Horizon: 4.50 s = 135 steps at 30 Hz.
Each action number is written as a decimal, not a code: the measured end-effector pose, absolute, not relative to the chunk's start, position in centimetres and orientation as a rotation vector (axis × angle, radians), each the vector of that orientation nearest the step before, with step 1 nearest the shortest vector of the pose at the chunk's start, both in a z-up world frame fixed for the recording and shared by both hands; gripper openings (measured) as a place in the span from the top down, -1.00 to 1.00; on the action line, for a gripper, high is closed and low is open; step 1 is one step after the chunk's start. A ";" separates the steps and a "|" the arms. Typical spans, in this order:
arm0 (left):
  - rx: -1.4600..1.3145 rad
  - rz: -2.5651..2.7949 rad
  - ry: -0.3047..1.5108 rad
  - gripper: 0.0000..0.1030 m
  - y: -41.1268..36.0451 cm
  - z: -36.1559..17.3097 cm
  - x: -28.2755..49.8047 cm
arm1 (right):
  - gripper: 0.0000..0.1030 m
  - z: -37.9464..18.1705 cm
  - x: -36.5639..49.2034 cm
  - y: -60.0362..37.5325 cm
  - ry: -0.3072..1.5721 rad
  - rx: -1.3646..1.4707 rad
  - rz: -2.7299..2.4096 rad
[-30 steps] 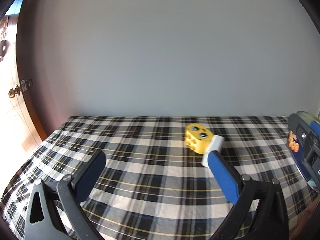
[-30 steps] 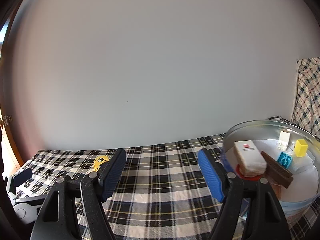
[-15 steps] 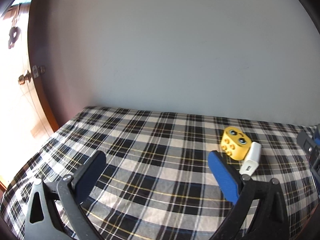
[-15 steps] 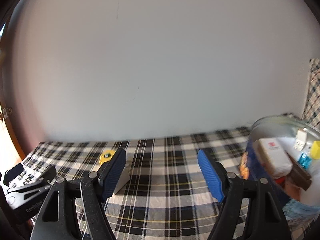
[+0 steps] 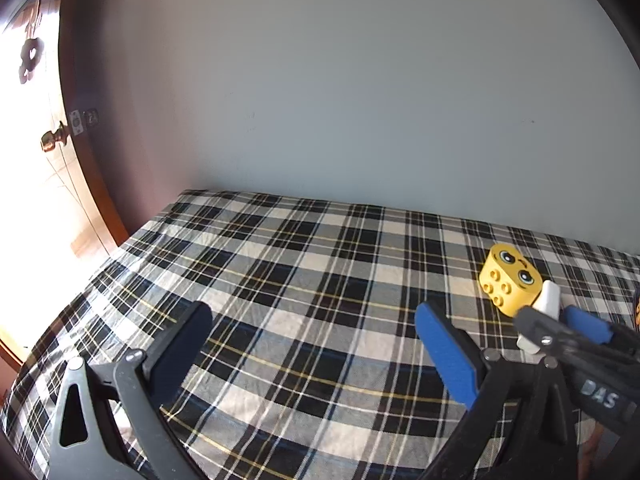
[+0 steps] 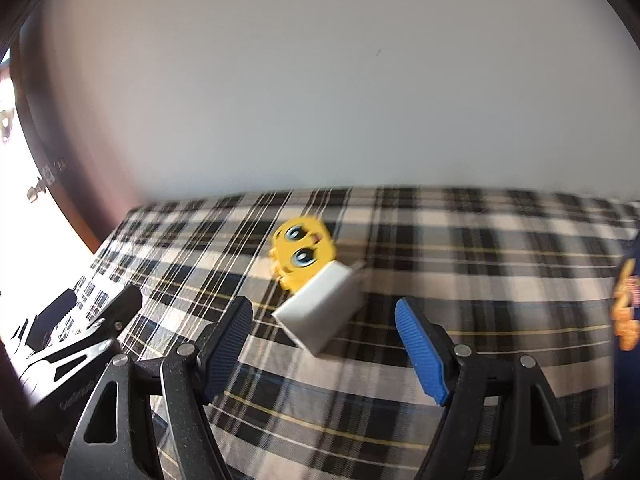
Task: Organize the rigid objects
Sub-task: 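Grasp the white charger with the right tool while the left tool grasps the yellow face block, then lift the yellow face block and white charger with both tools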
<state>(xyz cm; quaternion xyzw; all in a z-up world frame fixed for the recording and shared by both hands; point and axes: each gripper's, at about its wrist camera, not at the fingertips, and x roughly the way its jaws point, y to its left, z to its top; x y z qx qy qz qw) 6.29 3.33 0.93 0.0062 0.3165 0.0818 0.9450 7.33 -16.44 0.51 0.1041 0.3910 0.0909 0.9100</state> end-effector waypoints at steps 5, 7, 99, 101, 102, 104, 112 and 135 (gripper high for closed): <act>0.021 0.145 0.649 -0.99 3.1 0.9 6.3 | -0.24 -0.7 9.1 -15.8 0.871 0.242 0.199; 0.029 0.140 0.647 -0.99 3.0 0.9 6.3 | -0.15 -0.9 9.1 -16.1 0.872 0.246 0.195; 0.054 -0.138 0.578 0.13 -11.2 1.9 0.2 | 0.53 5.1 -7.0 -27.2 0.441 0.100 -0.055; 0.054 -0.140 0.575 0.13 -11.4 2.0 0.0 | 0.53 5.2 -7.1 -27.2 0.439 0.099 -0.054; 0.055 -0.141 0.573 0.13 -11.4 2.0 0.0 | 0.53 5.2 -7.3 -27.3 0.436 0.100 -0.055; 0.056 -0.143 0.570 0.13 -11.6 2.1 -0.2 | 0.53 5.2 -7.5 -27.4 0.433 0.097 -0.057; 0.058 -0.154 0.564 0.13 -12.1 2.2 -0.8 | 0.53 5.3 -8.3 -28.1 0.426 0.098 -0.062; 0.066 -0.193 0.541 0.13 -14.4 3.0 -3.2 | 0.53 6.0 -10.5 -29.4 0.364 0.061 -0.103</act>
